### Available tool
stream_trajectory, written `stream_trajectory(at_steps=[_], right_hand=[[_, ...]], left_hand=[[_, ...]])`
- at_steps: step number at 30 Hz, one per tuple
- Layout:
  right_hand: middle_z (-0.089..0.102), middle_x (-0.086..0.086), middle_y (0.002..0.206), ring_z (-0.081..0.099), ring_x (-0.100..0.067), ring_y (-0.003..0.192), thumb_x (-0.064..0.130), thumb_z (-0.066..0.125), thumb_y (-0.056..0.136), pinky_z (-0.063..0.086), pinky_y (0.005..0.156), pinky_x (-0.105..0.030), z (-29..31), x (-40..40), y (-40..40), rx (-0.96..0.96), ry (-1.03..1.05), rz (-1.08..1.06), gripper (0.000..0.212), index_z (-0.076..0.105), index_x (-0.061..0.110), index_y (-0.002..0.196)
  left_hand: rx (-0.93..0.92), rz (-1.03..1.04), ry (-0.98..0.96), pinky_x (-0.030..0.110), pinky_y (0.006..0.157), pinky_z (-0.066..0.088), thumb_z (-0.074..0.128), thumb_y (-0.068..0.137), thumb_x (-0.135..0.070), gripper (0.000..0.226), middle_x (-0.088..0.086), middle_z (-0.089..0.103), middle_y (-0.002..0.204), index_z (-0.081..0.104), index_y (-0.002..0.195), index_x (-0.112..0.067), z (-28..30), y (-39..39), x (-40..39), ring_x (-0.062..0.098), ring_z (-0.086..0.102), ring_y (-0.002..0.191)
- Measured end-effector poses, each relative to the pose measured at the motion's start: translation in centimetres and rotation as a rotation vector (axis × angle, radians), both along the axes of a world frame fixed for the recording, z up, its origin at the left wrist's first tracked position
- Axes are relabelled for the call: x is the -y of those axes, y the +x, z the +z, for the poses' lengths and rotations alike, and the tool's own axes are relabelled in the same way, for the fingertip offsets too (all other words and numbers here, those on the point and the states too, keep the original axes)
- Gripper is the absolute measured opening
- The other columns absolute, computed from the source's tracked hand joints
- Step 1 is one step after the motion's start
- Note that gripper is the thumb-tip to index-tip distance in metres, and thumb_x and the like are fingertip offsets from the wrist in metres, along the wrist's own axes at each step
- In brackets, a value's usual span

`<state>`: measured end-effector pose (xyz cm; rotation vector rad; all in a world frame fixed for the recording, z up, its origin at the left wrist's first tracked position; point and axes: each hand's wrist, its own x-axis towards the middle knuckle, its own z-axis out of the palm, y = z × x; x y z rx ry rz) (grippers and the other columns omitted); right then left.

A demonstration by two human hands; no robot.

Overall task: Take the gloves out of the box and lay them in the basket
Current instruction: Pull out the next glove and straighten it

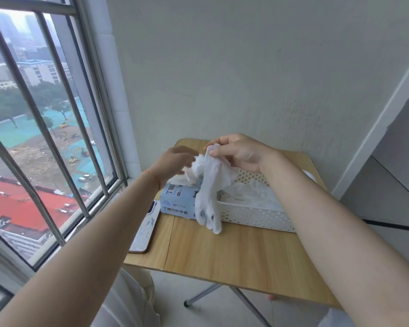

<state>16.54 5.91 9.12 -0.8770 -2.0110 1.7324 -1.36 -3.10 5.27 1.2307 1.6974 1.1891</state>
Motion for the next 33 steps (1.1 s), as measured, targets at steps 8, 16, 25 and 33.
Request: stream_trajectory(at_steps=[8, 16, 25, 33], right_hand=[[0.067, -0.005, 0.094, 0.066, -0.014, 0.081, -0.001, 0.065, 0.088, 0.055, 0.067, -0.022, 1.0, 0.5, -0.3, 0.045, 0.125, -0.012, 0.026, 0.066, 0.004, 0.114], [0.068, -0.009, 0.099, 0.065, -0.017, 0.084, -0.006, 0.063, 0.086, 0.054, 0.068, -0.023, 0.8, 0.7, -0.1, 0.051, 0.155, -0.042, 0.033, 0.062, 0.006, 0.116], [0.068, -0.006, 0.093, 0.060, -0.014, 0.078, -0.003, 0.067, 0.083, 0.047, 0.062, -0.020, 1.5, 0.6, -0.5, 0.131, 0.239, -0.043, 0.028, 0.066, 0.007, 0.109], [0.055, -0.007, 0.075, 0.051, -0.019, 0.070, -0.001, 0.056, 0.087, 0.045, 0.072, -0.031, 1.2, 0.9, -1.7, 0.006, 0.127, -0.181, 0.013, 0.060, 0.009, 0.080]], left_hand=[[0.201, -0.260, 0.153, 0.031, 0.086, 0.051, 0.077, 0.061, -0.028, 0.024, 0.004, 0.066, 0.078, 0.073, 0.078, -0.011, -0.2, -0.7, -0.1, 0.017, 0.061, 0.072], [0.246, -0.265, 0.183, 0.039, 0.103, 0.045, 0.075, 0.063, -0.025, 0.037, 0.006, 0.068, 0.105, 0.061, 0.097, -0.015, 0.2, -0.2, 0.0, 0.021, 0.064, 0.106], [0.156, -0.179, 0.135, 0.027, 0.064, 0.045, 0.078, 0.064, -0.021, 0.021, 0.005, 0.062, 0.075, 0.066, 0.078, -0.011, 0.5, -0.4, -0.2, 0.015, 0.057, 0.066], [0.007, -0.224, -0.019, 0.042, 0.081, 0.055, 0.085, 0.056, -0.038, 0.044, 0.015, 0.071, 0.089, 0.073, 0.089, -0.011, 0.2, -1.4, 0.1, 0.027, 0.066, 0.081]])
